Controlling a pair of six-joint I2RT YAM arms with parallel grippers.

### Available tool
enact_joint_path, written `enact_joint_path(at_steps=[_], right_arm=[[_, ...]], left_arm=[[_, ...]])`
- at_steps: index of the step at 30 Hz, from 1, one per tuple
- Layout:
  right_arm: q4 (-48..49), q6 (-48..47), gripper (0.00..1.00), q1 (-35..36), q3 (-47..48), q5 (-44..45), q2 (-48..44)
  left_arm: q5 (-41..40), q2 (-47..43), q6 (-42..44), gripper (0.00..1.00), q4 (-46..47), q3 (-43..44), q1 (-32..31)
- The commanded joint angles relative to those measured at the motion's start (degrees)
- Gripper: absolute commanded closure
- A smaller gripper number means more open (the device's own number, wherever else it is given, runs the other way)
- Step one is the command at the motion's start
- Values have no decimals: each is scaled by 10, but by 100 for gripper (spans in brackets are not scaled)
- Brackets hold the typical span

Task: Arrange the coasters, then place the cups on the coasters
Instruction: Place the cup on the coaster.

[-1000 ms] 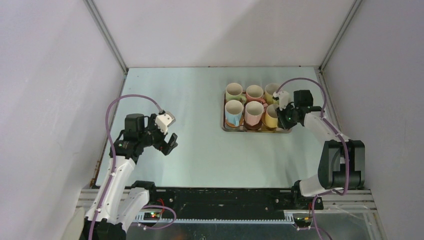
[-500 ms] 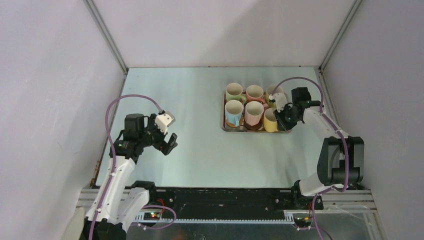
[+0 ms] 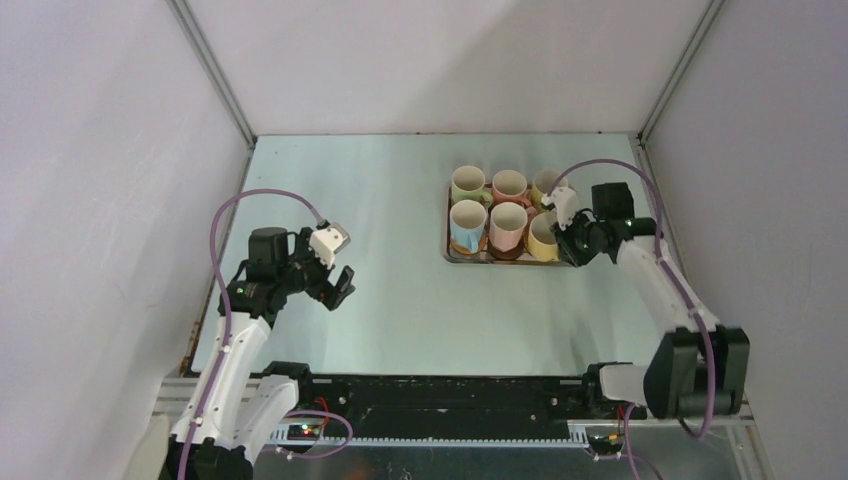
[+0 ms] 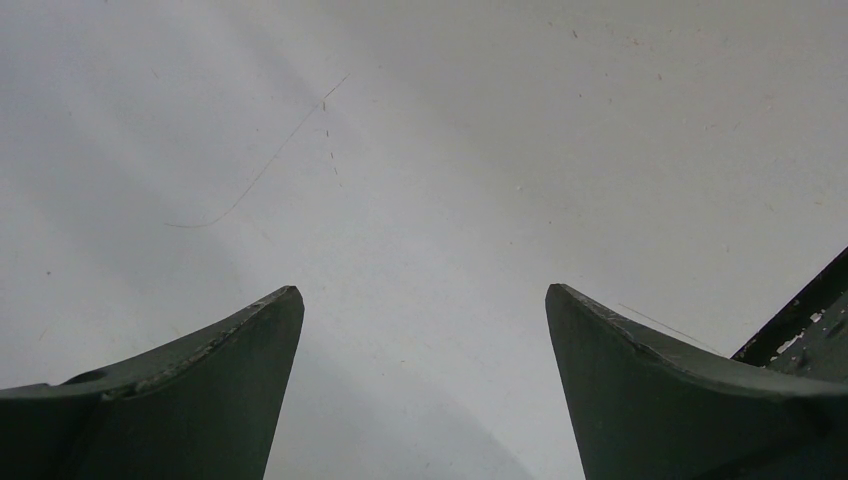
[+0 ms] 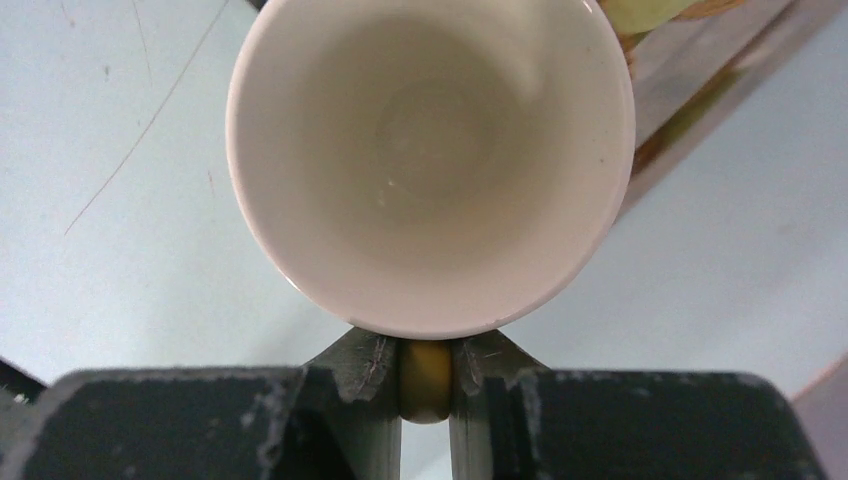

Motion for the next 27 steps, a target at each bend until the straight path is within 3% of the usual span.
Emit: enact_joint_path(at_steps=[1,27], right_arm=[[156,15,100,14,-47,9,-100],[195,17,100,10,-61,24,-20]], left_arm=[[5,-11,8,2,6,-7,5],[8,-8,9,2,4,-6,8]])
